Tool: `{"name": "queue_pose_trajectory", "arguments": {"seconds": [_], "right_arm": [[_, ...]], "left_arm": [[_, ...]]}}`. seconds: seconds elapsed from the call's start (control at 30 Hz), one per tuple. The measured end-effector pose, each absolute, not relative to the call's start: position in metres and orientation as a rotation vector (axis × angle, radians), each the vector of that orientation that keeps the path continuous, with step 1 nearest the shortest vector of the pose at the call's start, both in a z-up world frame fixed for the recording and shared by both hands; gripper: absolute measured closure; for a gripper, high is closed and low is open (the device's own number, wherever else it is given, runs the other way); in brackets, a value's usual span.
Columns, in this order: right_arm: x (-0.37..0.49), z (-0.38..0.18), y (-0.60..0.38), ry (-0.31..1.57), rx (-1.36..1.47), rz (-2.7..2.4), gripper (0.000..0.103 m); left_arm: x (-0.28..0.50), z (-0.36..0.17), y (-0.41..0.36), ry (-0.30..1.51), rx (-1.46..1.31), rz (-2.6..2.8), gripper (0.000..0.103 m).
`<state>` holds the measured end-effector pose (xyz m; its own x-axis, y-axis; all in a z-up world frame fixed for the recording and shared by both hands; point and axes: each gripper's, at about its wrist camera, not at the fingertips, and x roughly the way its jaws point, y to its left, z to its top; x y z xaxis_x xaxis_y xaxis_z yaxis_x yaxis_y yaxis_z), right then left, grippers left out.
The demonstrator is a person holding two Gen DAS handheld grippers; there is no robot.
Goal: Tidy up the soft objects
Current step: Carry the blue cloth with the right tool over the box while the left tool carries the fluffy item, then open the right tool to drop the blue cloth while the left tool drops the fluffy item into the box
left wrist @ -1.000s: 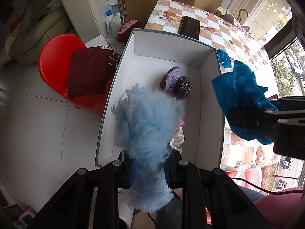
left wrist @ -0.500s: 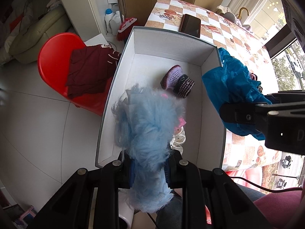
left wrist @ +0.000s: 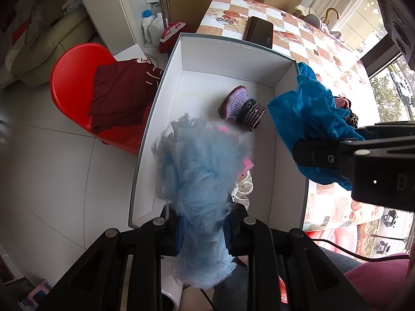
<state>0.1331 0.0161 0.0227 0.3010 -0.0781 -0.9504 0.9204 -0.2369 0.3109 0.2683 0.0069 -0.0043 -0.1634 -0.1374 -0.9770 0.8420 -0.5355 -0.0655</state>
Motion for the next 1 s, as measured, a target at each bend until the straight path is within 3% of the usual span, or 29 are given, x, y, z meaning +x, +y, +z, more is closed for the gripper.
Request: {"name": "queue_pose_trajectory", "arguments": {"seconds": [0.53,0.6,0.77,0.9,1.0], "right_arm": [[0.1349,0.0187,0.0129,0.834,1.486,-1.16,0.064],[0.1354,0.0183,0.0123,0.832,1.486,-1.159,0.059],[0.135,0.0182,0.0116,0.831,1.484,-1.162,0.059],[0.1347,0.0182,0.0118,0.831,1.489,-1.165,0.059],[0.1332,0.0186,0.0116,0.828,1.495,-1.173,0.046]], "left_arm": [[0.2656,-0.009,0.0058,0.847,1.413,-1.778,0.077],[0.2653,-0.0094,0.0059,0.846,1.415,-1.778,0.076],[0.2651,-0.0094,0.0057,0.847,1.414,-1.778,0.075],[0.2652,-0.0095,0.0055,0.844,1.411,-1.78,0.07],[0.265,-0.0085,0.0056,0.837,1.404,-1.782,0.059]]}}
